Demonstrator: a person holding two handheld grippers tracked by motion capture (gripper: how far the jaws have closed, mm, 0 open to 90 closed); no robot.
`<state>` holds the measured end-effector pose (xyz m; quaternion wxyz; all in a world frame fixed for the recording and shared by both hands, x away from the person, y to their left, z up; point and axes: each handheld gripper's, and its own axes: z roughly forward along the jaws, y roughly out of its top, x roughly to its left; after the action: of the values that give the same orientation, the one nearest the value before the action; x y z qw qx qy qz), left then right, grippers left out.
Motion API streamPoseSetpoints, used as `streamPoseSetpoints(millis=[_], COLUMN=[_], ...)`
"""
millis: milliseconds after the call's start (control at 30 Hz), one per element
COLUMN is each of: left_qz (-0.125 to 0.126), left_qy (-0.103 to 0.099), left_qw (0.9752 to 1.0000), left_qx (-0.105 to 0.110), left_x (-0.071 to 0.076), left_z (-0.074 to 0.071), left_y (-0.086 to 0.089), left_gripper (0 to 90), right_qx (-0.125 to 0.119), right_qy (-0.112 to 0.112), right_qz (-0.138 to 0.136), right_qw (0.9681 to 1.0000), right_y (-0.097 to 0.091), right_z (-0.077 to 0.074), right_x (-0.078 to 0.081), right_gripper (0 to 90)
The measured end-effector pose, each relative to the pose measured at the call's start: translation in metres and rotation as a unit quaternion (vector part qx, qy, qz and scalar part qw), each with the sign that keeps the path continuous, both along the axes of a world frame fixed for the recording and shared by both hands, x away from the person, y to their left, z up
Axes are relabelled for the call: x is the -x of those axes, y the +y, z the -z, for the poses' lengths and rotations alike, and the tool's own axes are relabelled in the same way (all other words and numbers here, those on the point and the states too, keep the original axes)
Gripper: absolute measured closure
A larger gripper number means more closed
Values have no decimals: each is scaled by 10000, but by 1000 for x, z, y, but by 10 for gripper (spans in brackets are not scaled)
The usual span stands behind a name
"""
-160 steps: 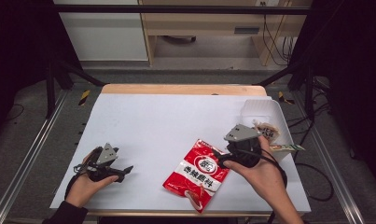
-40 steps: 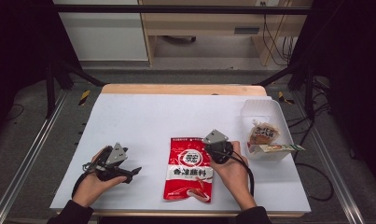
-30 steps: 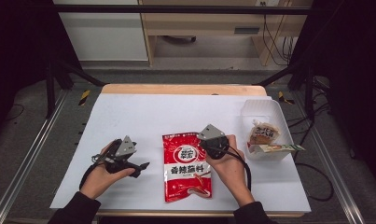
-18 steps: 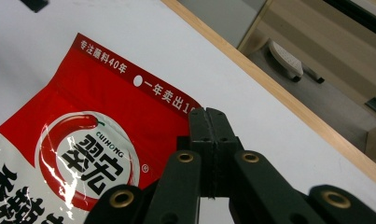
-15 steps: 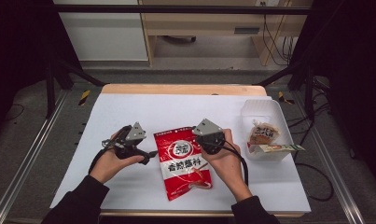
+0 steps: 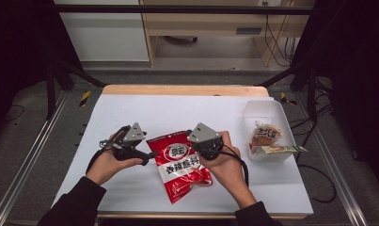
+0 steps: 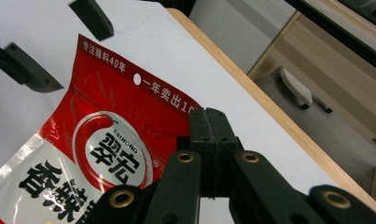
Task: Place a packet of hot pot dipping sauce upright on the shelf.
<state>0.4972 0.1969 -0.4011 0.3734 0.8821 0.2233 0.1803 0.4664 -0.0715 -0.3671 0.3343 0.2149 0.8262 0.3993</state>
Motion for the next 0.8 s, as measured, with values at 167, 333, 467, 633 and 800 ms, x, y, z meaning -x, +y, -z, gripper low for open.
streamPoseSetpoints(millis=[167,333,467,633,800], left_qz=[224,394,441,605,704], left_qy=[93,201,359,445,341], left_qw=[9997,9990,9984,9972,9969], left_qx=[0,-113,21,-18,-125], left_x=[-1,-2,-2,2,5], left_z=[3,7,5,-2,-7], left_y=[-6,-10,-11,-13,-17], left_gripper=[342,534,690,864,898], right_qx=[63,60,96,197,211], right_qy=[-18,-18,-4,36,115], right_qz=[-48,-84,-94,-115,-100], right_qw=[10000,9999,9999,9997,9997], right_y=[1,-3,-6,-10,-16], right_z=[-1,-5,-8,-10,-11], right_x=[5,7,8,9,8], right_gripper=[900,900,900,900,900])
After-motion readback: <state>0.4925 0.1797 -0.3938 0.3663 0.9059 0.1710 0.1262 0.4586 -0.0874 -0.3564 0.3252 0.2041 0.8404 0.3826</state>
